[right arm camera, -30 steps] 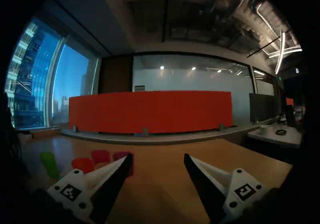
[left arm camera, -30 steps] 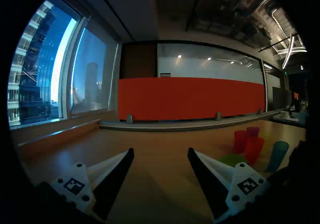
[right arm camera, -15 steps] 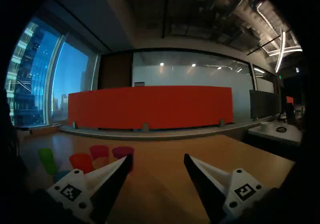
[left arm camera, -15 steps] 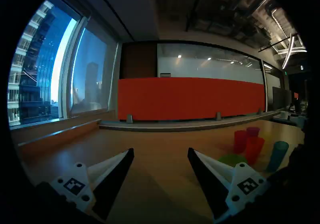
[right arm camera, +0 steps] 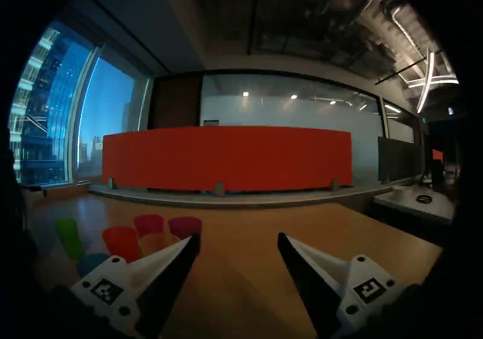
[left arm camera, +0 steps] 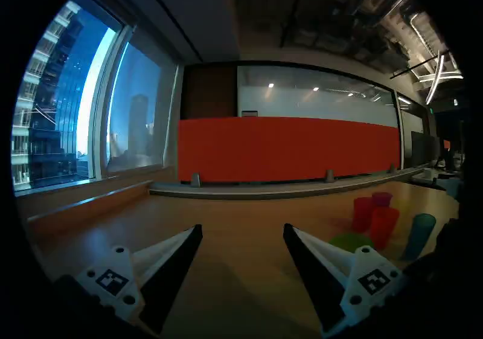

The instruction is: Pour water

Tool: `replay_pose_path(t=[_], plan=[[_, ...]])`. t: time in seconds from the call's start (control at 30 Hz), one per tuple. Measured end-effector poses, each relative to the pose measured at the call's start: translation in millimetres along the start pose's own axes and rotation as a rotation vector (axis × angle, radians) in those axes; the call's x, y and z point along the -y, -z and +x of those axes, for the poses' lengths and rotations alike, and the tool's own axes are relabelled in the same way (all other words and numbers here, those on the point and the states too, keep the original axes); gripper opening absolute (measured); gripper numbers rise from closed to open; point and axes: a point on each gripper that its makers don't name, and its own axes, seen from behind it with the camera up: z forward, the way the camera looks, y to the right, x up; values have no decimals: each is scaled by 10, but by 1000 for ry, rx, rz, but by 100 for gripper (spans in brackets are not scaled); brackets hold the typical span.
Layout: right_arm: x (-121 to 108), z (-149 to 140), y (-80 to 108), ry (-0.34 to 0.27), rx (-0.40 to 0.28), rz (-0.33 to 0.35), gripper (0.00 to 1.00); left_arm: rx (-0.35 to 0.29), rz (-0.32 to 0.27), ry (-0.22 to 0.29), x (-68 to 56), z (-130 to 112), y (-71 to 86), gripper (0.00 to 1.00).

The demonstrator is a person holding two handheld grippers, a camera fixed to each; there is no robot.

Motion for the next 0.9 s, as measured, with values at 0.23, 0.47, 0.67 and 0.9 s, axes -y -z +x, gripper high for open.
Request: replay_pose_path(t=[0.23,0.47,0.67,0.9], plan=[[-7,6,-2,0,0,-1,100,0,0,0,-1,0,2,100],[-21,3,-3,0,0,-1,100,0,0,0,-3,1,4,100],[-9,-4,-1,0,2,1,100,0,0,0,-2,-3,6,100],[-4,0,7,0,2,1,100,0,0,0,-3,-9,10,100]])
